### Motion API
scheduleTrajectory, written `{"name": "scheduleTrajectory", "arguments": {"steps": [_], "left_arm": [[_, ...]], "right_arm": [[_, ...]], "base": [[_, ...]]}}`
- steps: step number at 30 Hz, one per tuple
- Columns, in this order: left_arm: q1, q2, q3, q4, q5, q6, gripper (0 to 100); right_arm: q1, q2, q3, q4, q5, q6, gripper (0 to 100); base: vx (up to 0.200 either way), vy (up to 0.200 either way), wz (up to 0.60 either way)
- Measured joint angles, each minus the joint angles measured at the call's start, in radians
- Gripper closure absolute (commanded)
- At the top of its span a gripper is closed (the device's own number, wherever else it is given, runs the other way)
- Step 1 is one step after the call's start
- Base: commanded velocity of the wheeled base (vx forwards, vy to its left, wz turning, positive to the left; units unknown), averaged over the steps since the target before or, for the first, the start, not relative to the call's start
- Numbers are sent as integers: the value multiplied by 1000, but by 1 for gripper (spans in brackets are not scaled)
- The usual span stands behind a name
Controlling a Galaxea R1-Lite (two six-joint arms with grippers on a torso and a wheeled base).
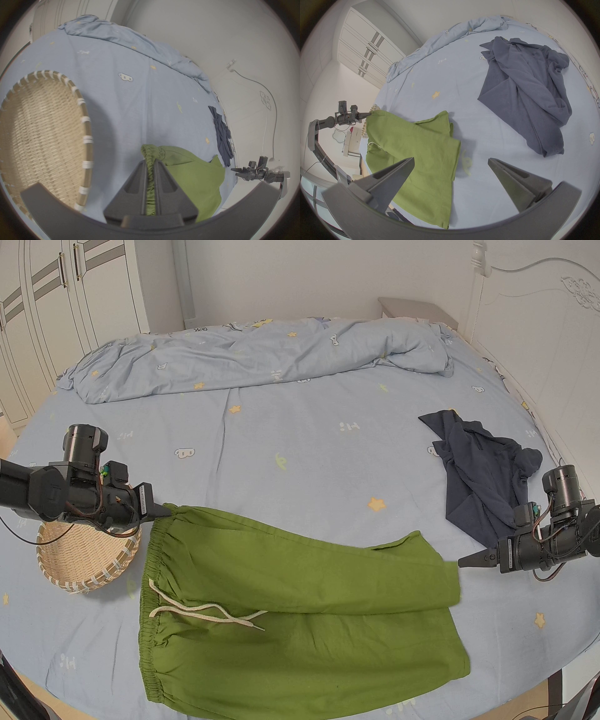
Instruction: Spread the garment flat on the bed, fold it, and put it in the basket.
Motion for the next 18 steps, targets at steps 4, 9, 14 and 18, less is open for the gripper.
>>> {"name": "scheduleTrajectory", "arguments": {"steps": [4, 9, 14, 18], "left_arm": [[2, -14, 8, -1, -1, 0, 100], [-11, -16, 15, -2, 0, 4, 100], [-22, -16, 23, -4, 0, 8, 100], [-25, -16, 25, -3, 1, 9, 100]], "right_arm": [[1, 0, 8, -1, 1, -4, 0], [1, 11, 11, -2, 5, -3, 0], [-3, 52, -6, -33, 14, -5, 0], [-12, 111, -28, -70, 24, -16, 0]], "base": [[0, 0, 0], [0, 0, 0], [0, 0, 0], [0, 0, 0]]}}
